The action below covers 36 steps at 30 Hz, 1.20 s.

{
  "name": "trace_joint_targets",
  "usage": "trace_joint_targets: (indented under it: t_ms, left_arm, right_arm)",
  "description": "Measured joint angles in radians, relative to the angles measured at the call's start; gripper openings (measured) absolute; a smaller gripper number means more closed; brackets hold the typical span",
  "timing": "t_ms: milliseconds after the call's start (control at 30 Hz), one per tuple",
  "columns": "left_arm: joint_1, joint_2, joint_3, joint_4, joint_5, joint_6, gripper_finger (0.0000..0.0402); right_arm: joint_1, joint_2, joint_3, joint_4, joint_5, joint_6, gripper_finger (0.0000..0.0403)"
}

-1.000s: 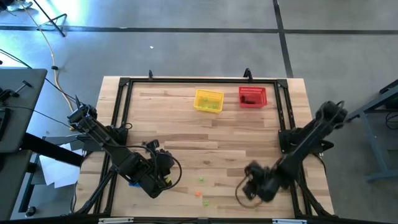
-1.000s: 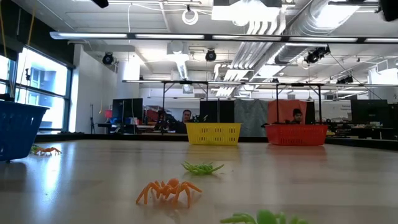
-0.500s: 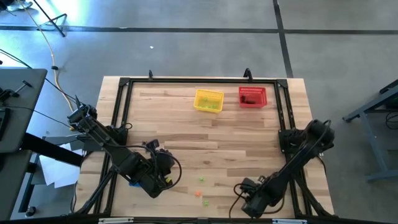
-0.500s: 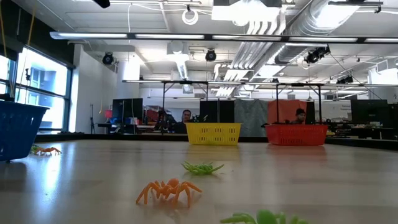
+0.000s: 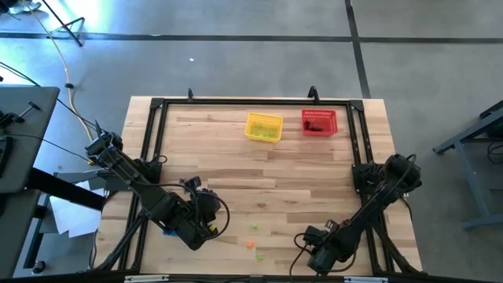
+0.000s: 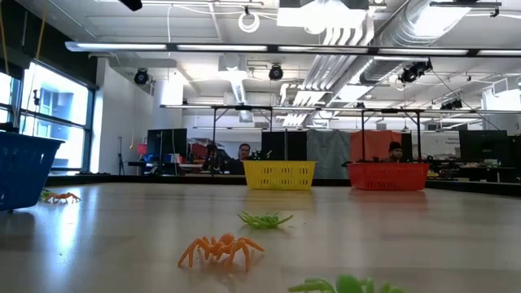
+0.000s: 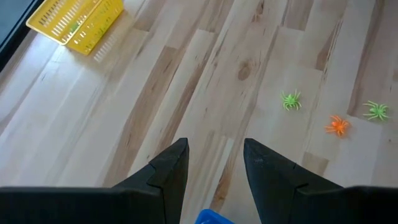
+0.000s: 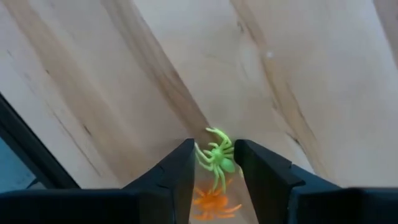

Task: Sort Halloween decoration
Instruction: Put the right green spider toy into the yellow bin

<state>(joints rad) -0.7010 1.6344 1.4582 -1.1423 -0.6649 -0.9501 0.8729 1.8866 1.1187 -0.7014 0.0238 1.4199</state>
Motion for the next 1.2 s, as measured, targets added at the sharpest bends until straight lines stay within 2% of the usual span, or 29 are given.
trace_joint_targets:
  t_ms: [100,267,633,833,1000,1200]
  left_arm:
    - [0.000,0.000,0.000,0.000,0.003,0.000,0.0142]
    - [0.000,0.000,0.000,0.000,0.003,0.000,0.0142]
    - [0.000,0.000,0.000,0.000,0.048,-0.001,0.0142]
    - [0.000,0.000,0.000,0.000,0.055,0.002,0.0142]
    - [0.000,0.000,0.000,-0.003,0.055,0.002,0.0142]
    - [0.000,0.000,0.000,-0.009,0.058,0.021,0.0142]
  right_arm:
    - [-0.012,0.001,-0.001,-0.009,-0.015,-0.010,0.0097]
    - [-0.034,0.000,-0.004,-0.024,-0.043,-0.049,0.0012]
    - [-0.166,-0.018,-0.007,-0.070,-0.107,-0.269,0.0003]
    - [-0.306,-0.102,-0.009,-0.096,0.118,-0.410,0.0002]
    - [-0.464,-0.148,0.043,-0.081,0.218,-0.618,0.0001]
    - [-0.693,-0.145,0.141,0.078,0.227,-0.936,0.0001]
